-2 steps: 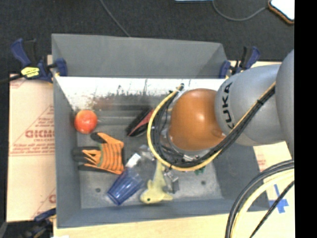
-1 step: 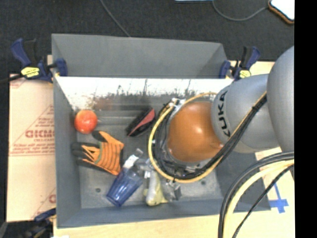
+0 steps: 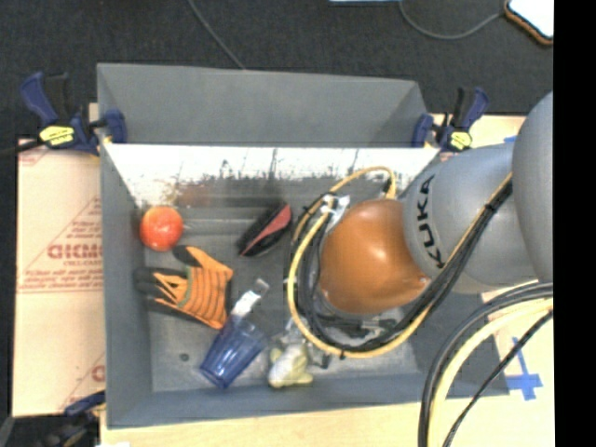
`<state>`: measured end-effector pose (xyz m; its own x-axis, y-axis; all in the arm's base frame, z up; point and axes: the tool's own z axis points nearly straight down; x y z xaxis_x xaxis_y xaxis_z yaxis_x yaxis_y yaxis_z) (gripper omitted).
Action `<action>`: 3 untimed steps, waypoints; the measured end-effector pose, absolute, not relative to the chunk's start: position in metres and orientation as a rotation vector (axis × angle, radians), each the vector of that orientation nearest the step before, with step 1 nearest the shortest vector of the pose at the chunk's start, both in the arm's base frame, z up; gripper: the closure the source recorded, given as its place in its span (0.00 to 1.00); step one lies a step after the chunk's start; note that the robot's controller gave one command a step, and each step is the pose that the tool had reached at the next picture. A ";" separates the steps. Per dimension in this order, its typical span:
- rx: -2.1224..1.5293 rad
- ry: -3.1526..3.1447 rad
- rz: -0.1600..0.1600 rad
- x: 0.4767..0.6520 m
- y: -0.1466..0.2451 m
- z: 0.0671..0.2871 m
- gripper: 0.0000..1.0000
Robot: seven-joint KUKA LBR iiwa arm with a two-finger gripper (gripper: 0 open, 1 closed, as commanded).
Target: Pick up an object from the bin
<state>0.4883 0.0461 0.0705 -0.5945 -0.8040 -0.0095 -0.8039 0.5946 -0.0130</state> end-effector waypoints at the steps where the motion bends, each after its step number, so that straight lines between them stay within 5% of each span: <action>1: -1.408 2.792 -0.011 0.488 0.046 0.071 1.00; 3: -1.401 2.792 -0.011 0.489 0.046 0.101 1.00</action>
Offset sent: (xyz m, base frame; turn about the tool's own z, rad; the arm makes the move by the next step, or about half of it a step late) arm 0.0000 0.0000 0.0268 0.0001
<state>0.4886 0.0460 0.1011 -0.5975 -0.8017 -0.0124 -0.8016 0.5977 -0.0144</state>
